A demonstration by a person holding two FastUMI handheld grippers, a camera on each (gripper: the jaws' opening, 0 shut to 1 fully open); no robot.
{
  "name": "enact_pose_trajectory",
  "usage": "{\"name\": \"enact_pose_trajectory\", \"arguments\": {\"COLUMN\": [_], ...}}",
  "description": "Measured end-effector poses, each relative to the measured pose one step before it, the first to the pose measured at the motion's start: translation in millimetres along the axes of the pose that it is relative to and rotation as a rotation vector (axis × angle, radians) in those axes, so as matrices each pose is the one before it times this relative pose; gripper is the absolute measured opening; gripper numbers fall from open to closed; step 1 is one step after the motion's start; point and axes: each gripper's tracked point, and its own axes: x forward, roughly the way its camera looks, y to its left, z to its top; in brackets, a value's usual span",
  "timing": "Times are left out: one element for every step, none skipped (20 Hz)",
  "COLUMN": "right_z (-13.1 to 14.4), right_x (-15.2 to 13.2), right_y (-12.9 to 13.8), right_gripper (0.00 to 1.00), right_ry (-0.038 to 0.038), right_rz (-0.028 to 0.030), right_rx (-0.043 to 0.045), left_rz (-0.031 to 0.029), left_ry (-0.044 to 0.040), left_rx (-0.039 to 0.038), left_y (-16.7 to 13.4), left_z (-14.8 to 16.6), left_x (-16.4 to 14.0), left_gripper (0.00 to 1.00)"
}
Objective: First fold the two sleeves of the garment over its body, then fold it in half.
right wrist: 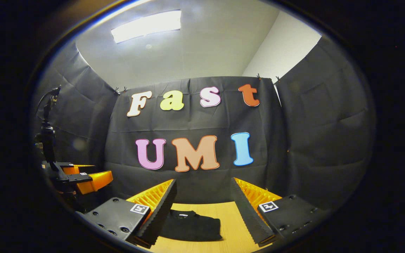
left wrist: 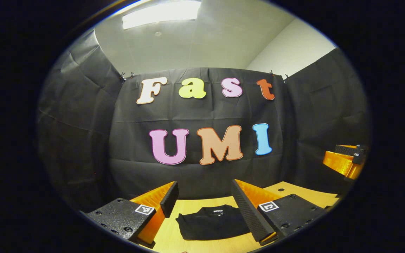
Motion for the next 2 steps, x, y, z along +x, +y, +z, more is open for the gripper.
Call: {"name": "enact_pose_trajectory", "arguments": {"right_z": [0.06,-0.95], "right_x": [-0.27,0.5], "right_y": [1.24,-0.95], "right_gripper": [0.96,0.96], "right_ry": [0.00086,-0.00232], "right_rz": [0.00744,0.00714], "right_rx": [0.00255,-0.00165], "left_rz": [-0.00093,0.00271], "left_ry": [-0.00692,0.00189], "left_rx": [-0.00111,-0.00041], "left_y": [-3.24,-2.2], "left_z": [1.95,0.4], "left_x": [-0.87,-1.93], "left_gripper": [0.92,0.99]}}
